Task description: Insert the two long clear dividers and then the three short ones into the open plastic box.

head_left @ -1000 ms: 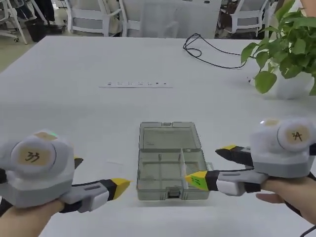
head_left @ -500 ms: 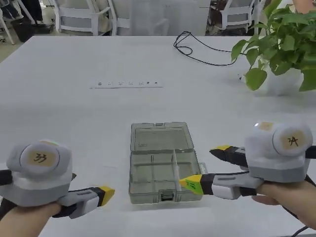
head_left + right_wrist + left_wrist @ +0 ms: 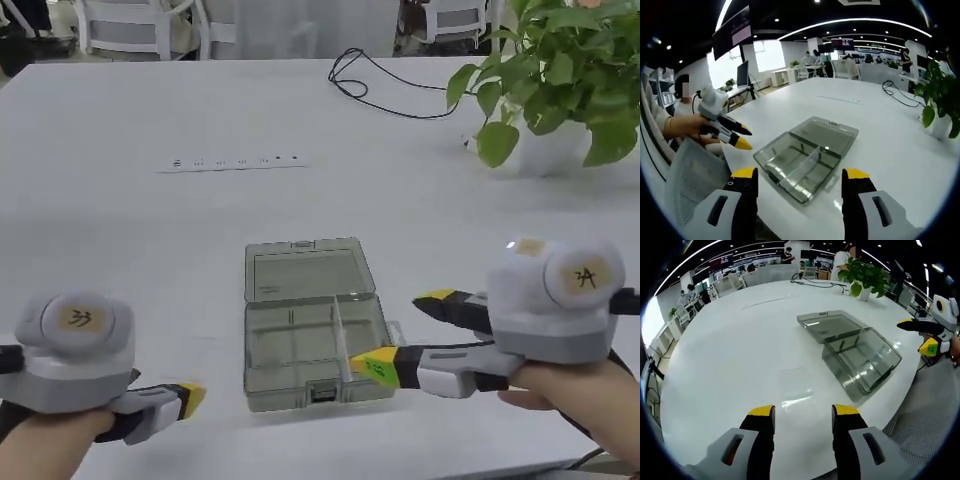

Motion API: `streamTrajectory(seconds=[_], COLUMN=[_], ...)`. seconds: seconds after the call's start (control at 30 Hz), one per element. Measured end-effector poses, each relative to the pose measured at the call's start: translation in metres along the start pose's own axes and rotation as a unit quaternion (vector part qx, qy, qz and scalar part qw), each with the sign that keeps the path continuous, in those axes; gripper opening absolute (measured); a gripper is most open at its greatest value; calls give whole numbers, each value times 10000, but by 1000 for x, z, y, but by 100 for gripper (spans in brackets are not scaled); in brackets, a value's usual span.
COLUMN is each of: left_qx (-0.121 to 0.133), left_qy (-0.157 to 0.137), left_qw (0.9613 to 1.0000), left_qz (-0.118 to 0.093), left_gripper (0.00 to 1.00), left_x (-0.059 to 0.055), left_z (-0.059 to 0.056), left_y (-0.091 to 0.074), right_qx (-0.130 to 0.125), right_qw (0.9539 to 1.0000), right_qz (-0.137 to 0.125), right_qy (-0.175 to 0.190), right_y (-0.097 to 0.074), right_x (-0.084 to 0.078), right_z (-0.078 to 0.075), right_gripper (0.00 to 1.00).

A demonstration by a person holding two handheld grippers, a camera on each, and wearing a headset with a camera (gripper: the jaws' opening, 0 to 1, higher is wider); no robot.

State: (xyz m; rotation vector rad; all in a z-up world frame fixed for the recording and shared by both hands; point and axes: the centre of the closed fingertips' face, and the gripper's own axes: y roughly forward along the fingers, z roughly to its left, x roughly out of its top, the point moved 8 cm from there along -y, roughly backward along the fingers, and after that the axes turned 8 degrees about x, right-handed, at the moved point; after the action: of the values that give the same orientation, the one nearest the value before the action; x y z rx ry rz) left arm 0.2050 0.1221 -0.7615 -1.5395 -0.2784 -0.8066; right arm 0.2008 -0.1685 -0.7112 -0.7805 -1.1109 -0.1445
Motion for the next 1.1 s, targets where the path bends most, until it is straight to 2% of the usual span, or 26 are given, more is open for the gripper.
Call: streamTrajectory(seconds=[0.37, 0.57, 0.7, 1.1], left_qx=[35, 31, 57, 189], left_qy=[6, 10, 37, -87], left_qw=[9994, 9988, 9988, 9978], left_qz=[336, 496, 485, 623], left_gripper=[39, 36, 35, 34], left_x=[-7, -11, -11, -6], left_z=[-2, -5, -5, -4], left_y=[13, 15, 15, 18], right_qx=[-82, -96, -83, -75], right_qw=[9999, 9999, 9999, 9999], right_qz=[21, 51, 46, 95], right_qy=[120, 95, 129, 121], right_y=[-1, 0, 1, 3], right_x=[-5, -8, -9, -10], right_z=[-5, -5, -5, -5], right_gripper=[66, 66, 65, 64])
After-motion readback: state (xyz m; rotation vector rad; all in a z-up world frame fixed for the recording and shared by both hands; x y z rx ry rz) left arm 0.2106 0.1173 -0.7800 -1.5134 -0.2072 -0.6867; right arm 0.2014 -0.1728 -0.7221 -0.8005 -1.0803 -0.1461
